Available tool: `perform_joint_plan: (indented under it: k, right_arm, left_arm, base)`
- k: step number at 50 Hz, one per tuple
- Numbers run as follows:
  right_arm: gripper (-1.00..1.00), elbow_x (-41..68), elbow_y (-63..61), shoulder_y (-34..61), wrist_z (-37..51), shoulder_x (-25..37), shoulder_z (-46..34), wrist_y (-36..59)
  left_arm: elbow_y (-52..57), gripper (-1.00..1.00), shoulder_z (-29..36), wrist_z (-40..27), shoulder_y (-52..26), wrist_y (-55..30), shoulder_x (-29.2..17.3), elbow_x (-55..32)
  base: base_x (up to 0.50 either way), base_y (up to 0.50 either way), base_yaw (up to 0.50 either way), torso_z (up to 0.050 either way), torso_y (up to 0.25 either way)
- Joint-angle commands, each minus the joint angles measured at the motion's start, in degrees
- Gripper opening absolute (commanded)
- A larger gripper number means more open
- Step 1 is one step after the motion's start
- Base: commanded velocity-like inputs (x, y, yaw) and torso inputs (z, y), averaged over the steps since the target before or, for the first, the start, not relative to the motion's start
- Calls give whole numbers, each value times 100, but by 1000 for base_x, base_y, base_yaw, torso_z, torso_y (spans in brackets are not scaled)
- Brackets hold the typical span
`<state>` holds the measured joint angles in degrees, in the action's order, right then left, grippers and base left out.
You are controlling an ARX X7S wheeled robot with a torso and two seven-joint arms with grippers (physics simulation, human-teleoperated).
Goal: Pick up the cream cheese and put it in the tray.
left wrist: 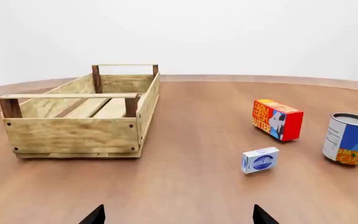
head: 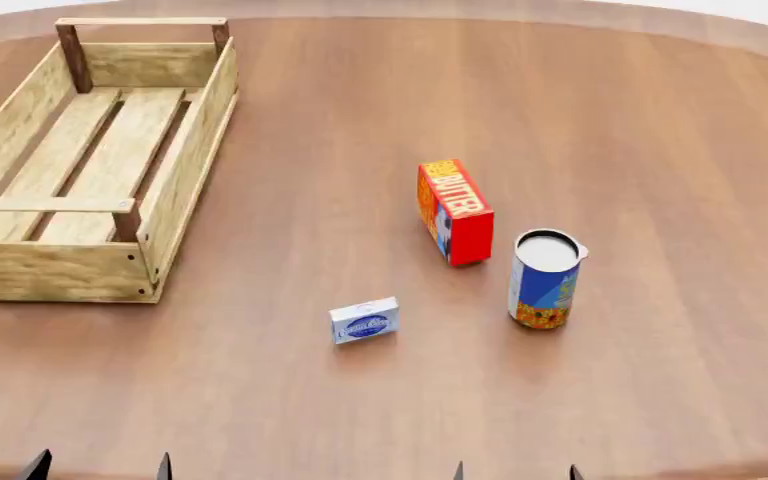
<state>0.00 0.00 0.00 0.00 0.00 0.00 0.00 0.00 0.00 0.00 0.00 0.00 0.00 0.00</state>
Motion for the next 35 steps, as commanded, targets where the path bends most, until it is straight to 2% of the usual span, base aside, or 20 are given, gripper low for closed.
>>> perform_joint_plan:
  k: [1,3,10,31,35]
  right_arm:
    - [100,-30,108,52,163,93,-156,93]
    - [100,-143,128,71,300,148,-252,163]
    - [100,-37,113,77,387,253,-391,140]
    - [100,40,135,106,616,438,-662,146]
    - [100,81,95,82,650,467,-673,142]
  left_arm:
    - [33,100,128,-98,40,41,-94,-65]
    - [19,100,170,-158,20,17,-137,-143]
    - [-103,100,313,-341,-14,131,-250,-144]
    - [-110,100,531,-557,-28,144,-430,-318]
    - [-121,100,561,-588,-31,152,-457,-344]
  base:
    - [0,0,0,0,0]
    - [0,0,0,0,0]
    - [51,463,0,0,0]
    - [0,0,0,0,0]
    - [105,439,0,0,0]
